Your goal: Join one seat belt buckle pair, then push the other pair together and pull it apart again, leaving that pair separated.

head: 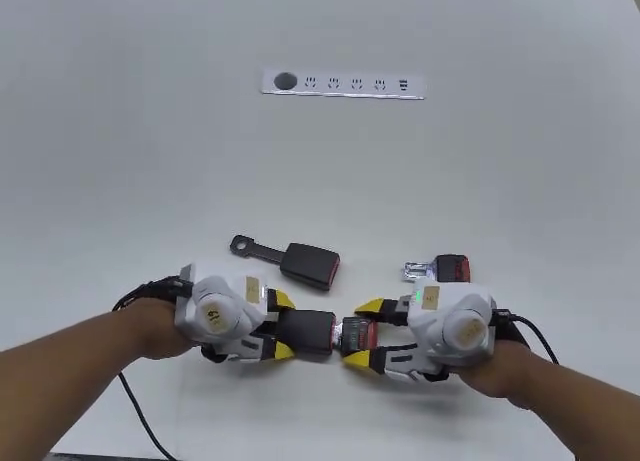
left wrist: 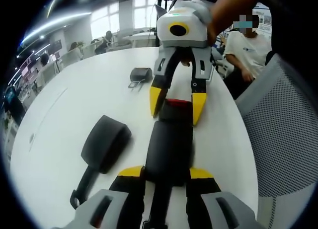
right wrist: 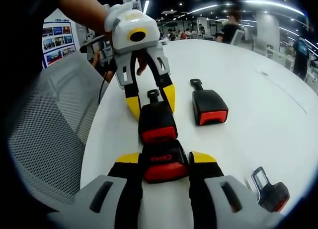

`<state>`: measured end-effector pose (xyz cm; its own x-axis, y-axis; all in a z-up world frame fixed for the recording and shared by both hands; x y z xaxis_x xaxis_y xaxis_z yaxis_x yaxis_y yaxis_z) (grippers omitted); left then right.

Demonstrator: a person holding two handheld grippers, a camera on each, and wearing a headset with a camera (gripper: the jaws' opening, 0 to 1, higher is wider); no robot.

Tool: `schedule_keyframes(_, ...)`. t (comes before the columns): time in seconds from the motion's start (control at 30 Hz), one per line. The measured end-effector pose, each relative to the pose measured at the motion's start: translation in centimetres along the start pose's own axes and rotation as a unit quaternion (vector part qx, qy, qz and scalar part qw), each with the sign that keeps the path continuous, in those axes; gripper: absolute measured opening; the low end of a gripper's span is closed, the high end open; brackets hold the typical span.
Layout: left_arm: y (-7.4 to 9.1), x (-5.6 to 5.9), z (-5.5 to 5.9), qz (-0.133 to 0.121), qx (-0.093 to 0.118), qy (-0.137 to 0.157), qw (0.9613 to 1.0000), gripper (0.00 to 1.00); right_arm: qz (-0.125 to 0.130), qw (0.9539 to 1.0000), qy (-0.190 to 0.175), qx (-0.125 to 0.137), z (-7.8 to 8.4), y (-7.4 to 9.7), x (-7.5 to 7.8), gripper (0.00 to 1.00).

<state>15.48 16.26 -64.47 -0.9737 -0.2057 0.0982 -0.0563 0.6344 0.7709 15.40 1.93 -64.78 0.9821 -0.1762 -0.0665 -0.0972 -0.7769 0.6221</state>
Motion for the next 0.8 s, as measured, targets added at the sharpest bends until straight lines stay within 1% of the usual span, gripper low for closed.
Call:
schedule_keyframes(0.07, 0.00, -0.03, -0.04, 0.005, -0.002, -0.008, 1.0000, 0.32, -0.002, 1.0000, -0.001, 0.000, 0.04, 0.02, -0.04, 0.35)
schedule_keyframes(0.2, -0.06, -0.05, -0.06, 0.008, -0.003, -0.013, 0.9999, 0.32, -0.005, 1.0000, 0.001, -0.002, 0.41, 0.17, 0.18, 0.35)
schedule_keyframes(0.37, -0.12, 0.00, -0.01, 0.012, 0.005, -0.012, 0.9998, 0.31, -0.005, 1.0000, 0.003, 0.000, 0.45, 0.32, 0.18, 0.34)
schedule_keyframes(0.47, -0.11, -0.03, 0.01, 0.014, 0.011, -0.009, 0.9998, 0.31, -0.004, 1.0000, -0.003, 0.007, 0.68, 0.24, 0.27, 0.34)
schedule_keyframes(0.6, -0.12, -0.09, -0.04, 0.017, 0.012, -0.012, 0.9997, 0.31, -0.004, 0.9999, -0.004, 0.012, 1.01, 0.20, 0.45, 0.34)
schedule_keyframes(0.8, -0.08, -0.09, -0.08, 0.020, 0.018, -0.012, 0.9996, 0.31, 0.000, 0.9999, -0.002, 0.017, 0.66, 0.42, 0.10, 0.34)
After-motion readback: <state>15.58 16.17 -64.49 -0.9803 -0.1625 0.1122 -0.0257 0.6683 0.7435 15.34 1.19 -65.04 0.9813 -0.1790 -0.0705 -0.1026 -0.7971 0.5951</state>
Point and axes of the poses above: the centre of the closed fingertips' face, and the gripper's own axes: y roughly backward along the fingers, x roughly to its right, z roughly out of its underside, the point moved 6 cm from there along y, roughly backward along the fingers, and after that the axes turned 6 degrees about y, right-handed, at the moved point
